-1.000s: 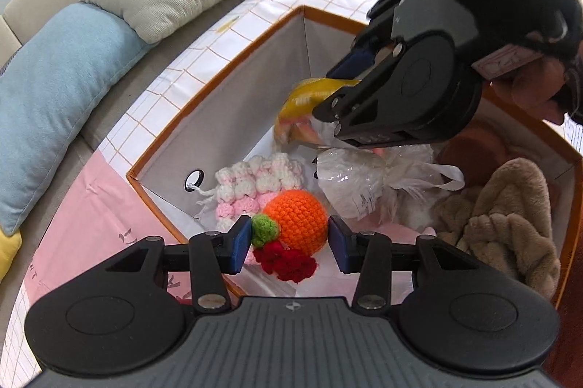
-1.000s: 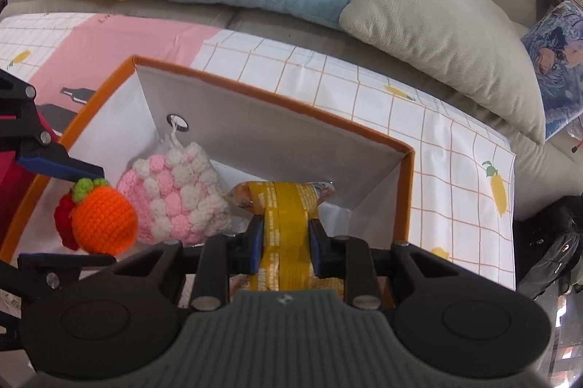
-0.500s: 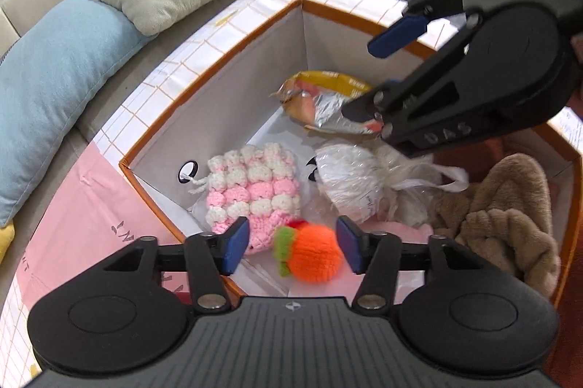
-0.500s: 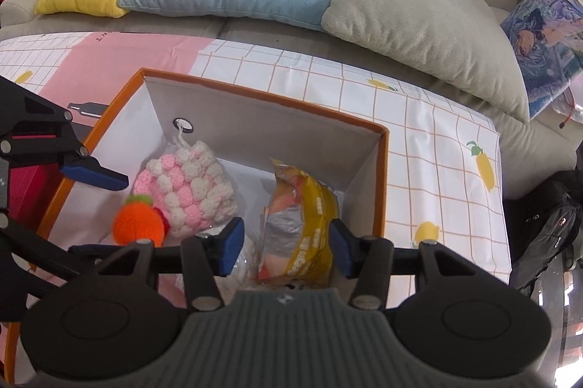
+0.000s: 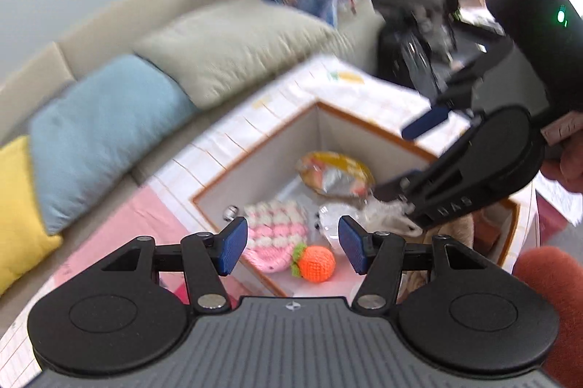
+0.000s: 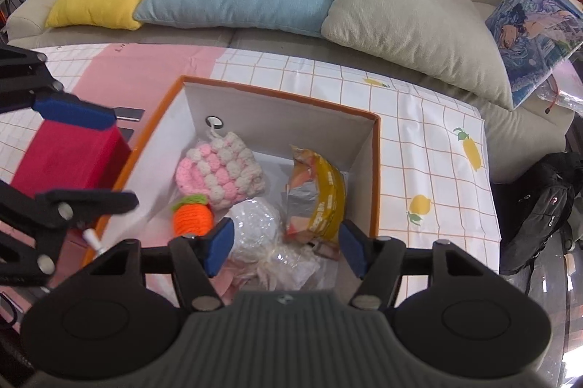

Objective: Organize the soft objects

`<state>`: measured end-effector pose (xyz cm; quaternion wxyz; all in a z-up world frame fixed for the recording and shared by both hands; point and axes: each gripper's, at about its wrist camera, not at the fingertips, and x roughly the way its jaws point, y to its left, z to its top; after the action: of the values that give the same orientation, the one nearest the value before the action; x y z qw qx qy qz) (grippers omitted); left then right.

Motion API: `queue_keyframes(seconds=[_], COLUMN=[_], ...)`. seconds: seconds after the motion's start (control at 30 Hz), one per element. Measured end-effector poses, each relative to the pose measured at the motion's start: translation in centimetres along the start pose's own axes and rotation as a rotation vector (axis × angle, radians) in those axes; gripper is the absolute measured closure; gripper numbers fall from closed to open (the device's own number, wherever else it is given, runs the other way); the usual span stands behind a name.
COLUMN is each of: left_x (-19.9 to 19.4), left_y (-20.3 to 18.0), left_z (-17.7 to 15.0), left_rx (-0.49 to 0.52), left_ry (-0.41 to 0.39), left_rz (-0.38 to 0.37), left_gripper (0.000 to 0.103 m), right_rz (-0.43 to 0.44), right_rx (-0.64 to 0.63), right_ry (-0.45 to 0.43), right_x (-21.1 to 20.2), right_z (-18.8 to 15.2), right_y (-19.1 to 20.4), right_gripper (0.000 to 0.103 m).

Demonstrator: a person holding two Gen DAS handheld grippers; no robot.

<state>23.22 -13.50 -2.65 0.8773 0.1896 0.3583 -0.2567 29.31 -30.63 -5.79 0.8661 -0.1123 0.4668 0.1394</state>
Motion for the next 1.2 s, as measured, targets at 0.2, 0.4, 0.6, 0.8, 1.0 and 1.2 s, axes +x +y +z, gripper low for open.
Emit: queue_keyframes(seconds=[0.2, 0.4, 0.6, 0.8, 1.0, 1.2], left_x=[-5.6, -10.2, -13.5, -16.2, -17.8, -18.3], left_y=[-0.1, 0.4, 0.8, 1.1, 1.3, 0.9], left_z=[-2.7, -6.1, -9.0, -11.8, -14.0, -15.6], left_rx=[-0.097, -0.192, -0.290, -0.407, -0.494, -0.506], left_ry=[-0.109, -0.163, -0.190, -0.230, -0.252, -0.236], left_rz=[0.037, 0.101, 0.143, 0.168, 0.223, 0.272], left_gripper=[0.035, 0.035, 0.035, 0.035, 0.035, 0.033], right_rz=[0.037, 0.095, 0.100, 0.078, 0.049, -0.014], right_rx=[0.023, 0.122, 0.191, 0.172, 0.209, 0.240], right_ry=[-0.068, -0.165, -0.215, -0.274, -0.391, -0.439], right_x=[-4.9, -9.1, -11.3, -14.3, -16.5, -16.1], right_z=[-1.8, -4.2, -7.0, -8.9, -10.7, -12.9], right_y=[2.5, 5.9, 9.6, 13.4, 16.6, 19.3], right_gripper=[0.038, 0.037, 0.036, 0.036, 0.027, 0.015])
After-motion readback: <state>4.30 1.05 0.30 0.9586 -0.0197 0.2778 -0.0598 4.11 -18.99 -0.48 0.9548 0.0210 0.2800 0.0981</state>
